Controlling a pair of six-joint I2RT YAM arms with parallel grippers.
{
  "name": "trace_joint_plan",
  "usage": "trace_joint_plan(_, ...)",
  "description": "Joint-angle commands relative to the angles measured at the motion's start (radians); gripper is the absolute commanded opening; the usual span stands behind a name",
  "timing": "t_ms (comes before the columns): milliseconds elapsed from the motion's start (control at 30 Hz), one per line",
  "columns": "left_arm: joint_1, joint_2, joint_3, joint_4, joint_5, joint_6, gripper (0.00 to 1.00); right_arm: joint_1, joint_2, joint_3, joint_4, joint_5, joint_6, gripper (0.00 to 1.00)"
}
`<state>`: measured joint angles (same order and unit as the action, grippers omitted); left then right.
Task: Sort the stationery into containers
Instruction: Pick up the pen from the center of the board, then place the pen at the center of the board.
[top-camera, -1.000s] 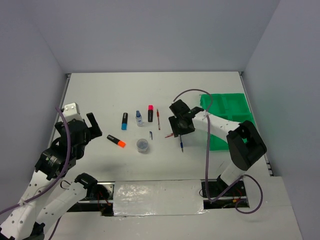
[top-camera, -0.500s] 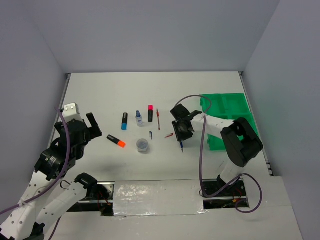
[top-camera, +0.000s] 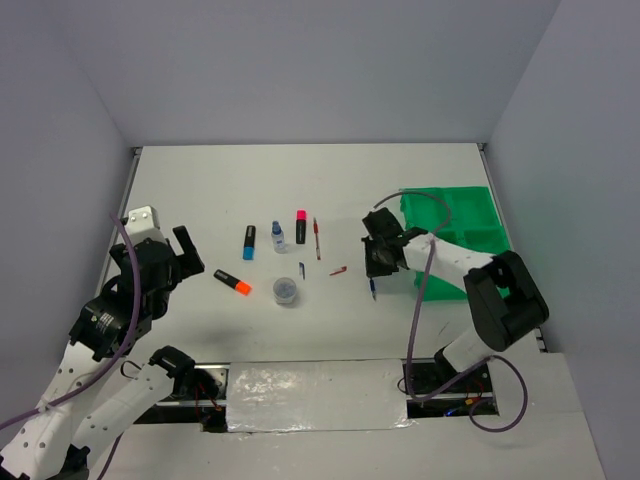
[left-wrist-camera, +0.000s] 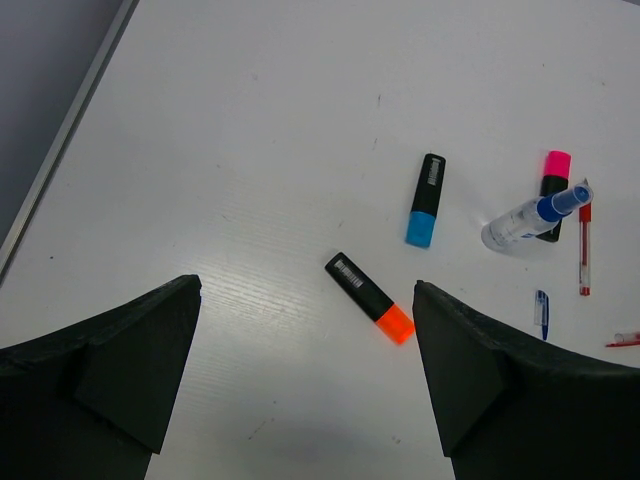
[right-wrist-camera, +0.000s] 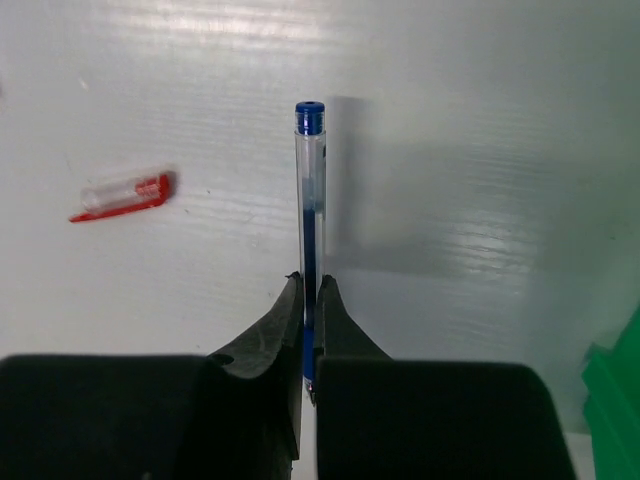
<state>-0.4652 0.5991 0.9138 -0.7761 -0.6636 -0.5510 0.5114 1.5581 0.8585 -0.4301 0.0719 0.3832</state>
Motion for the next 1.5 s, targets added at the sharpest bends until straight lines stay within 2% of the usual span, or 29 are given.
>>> trace_joint_plan(0,0.002,-0.001,-0.006,0.052,0.013,0.020,0.99,-0.024,-0.163,-0.059,0.183,0.028,0.137,0.00)
trace_joint_plan(133,0.002,0.001,-0.007,0.055,0.019,0.023,0.99,-0.025,-0.291,-0.171,0.397,0.036,0.292,0.00)
trace_joint_plan(267,0.000,0.008,-0.007,0.055,0.022,0.026,0.99,-0.025,-0.346,-0.184,0.403,0.113,0.431,0.00)
trace_joint_plan(433,0.000,0.007,-0.006,0.057,0.022,0.025,0.99,-0.022,-0.400,-0.263,0.520,0.149,0.594,0.00)
trace_joint_plan(500,0.002,0.008,-0.006,0.055,0.021,0.025,0.99,-0.002,-0.409,-0.269,0.516,0.189,0.693,0.00)
trace_joint_plan(567,0.002,0.010,-0.007,0.055,0.021,0.025,0.99,0.024,-0.409,-0.262,0.478,0.254,0.758,0.00)
trace_joint_plan(600,0.000,0.010,-0.006,0.055,0.022,0.025,0.99,0.048,-0.405,-0.253,0.408,0.378,0.795,0.00)
trace_joint_plan(667,0.002,0.011,-0.007,0.057,0.022,0.025,0.99,0.091,-0.345,-0.184,0.268,0.498,0.996,0.00)
trace_joint_plan(700,0.002,0.011,-0.006,0.055,0.022,0.026,0.99,0.093,-0.307,-0.146,0.081,0.511,1.101,0.00)
trace_joint_plan(733,0.002,0.011,-0.007,0.057,0.022,0.026,0.99,0.090,-0.223,-0.047,-0.002,0.514,1.240,0.00)
trace_joint_plan(833,0.002,0.011,-0.007,0.055,0.021,0.025,0.99,0.101,-0.043,0.148,-0.189,0.510,1.392,0.00)
trace_joint_plan(1067,0.000,0.010,-0.010,0.055,0.018,0.025,0.99,0.059,0.229,0.368,-0.272,0.438,1.671,0.00)
trace_joint_plan(1200,-0.001,0.005,-0.010,0.055,0.015,0.022,0.99,0.023,0.409,0.537,-0.422,0.355,1.784,0.00)
trace_joint_plan(1300,-0.004,0.001,-0.009,0.054,0.012,0.020,0.99,0.015,0.457,0.577,-0.459,0.371,1.813,0.00)
trace_joint_plan(1467,-0.013,-0.004,-0.013,0.055,0.013,0.023,0.99,0.009,0.473,0.563,-0.429,0.350,1.818,0.03)
